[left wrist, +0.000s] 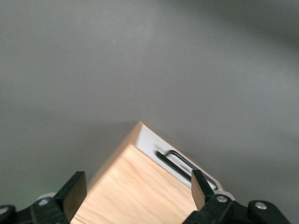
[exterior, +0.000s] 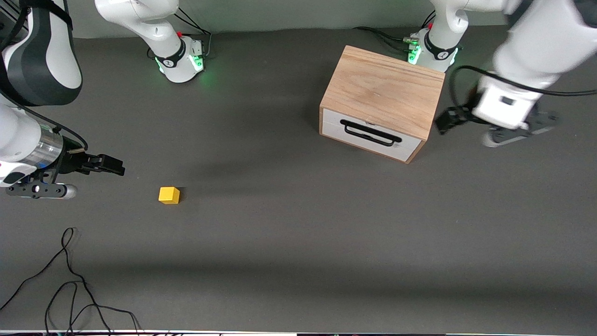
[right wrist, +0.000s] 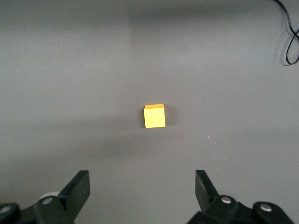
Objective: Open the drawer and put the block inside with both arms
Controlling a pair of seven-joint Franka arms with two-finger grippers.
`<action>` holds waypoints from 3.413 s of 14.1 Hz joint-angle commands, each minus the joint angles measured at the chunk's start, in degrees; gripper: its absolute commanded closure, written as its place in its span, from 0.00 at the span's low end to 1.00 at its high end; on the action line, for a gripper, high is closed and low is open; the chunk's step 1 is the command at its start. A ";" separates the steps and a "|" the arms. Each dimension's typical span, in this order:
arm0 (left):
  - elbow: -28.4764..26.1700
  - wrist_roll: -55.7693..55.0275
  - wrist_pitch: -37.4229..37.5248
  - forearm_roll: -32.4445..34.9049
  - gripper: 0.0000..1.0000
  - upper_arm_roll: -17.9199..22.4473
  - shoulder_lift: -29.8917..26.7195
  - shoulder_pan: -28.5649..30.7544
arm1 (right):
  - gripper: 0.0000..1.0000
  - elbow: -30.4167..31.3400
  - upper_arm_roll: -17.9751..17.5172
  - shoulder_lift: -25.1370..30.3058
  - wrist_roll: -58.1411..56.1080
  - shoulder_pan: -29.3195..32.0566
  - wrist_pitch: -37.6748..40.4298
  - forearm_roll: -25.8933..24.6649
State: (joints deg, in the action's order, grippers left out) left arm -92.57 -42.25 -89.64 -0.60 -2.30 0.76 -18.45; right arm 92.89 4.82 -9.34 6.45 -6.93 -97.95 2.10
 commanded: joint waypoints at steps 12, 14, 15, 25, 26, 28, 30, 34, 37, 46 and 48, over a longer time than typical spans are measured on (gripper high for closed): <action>0.46 -58.28 -0.45 -1.07 0.00 0.54 6.01 -17.14 | 0.00 3.87 0.37 0.38 -0.83 -0.36 -2.34 -0.61; -0.33 -58.12 -0.27 -1.07 0.00 0.45 6.27 -17.14 | 0.00 3.96 0.37 0.38 -0.83 -0.36 -2.60 -0.61; -1.20 -57.86 -0.70 -1.07 0.00 0.45 6.71 -17.14 | 0.00 4.31 0.37 0.29 -0.83 -0.36 -2.69 -0.61; -12.90 -56.80 -17.04 -1.16 0.00 0.80 11.18 -15.83 | 0.00 6.34 0.54 0.46 -1.36 -0.28 -3.92 -0.70; -12.90 -56.89 -17.67 -1.16 0.00 0.89 12.24 -15.83 | 0.00 6.34 0.54 0.38 -1.44 -0.28 -3.92 -0.70; -12.90 -56.89 -18.54 -1.16 0.00 0.89 13.65 -15.39 | 0.00 6.86 0.54 0.46 -1.36 -0.28 -3.92 -0.70; -12.90 -56.98 -19.34 -1.16 0.00 0.89 15.23 -15.39 | 0.00 7.30 0.54 0.55 -1.44 -0.28 -4.45 -0.70; -14.83 -58.46 -21.71 -1.16 0.00 0.89 16.03 -15.12 | 0.00 9.15 0.63 1.17 -2.50 -0.10 -6.55 -0.78; -15.01 -58.65 -23.03 -1.25 0.00 0.89 17.17 -15.12 | 0.00 12.04 0.63 1.51 -2.50 -0.19 -9.53 -0.78; -15.01 -58.65 -24.35 -2.74 0.00 0.80 20.25 -15.30 | 0.00 16.87 0.80 0.47 -2.59 -0.36 -17.17 -1.05; -14.92 -58.56 -24.97 -3.18 0.00 0.80 20.34 -15.21 | 0.00 21.08 0.80 0.81 -2.59 -0.36 -22.62 -1.05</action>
State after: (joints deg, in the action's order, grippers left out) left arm -107.15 -99.97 -113.34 -2.70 -1.44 21.32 -33.63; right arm 109.63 5.33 -9.45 4.97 -6.92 -115.73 1.78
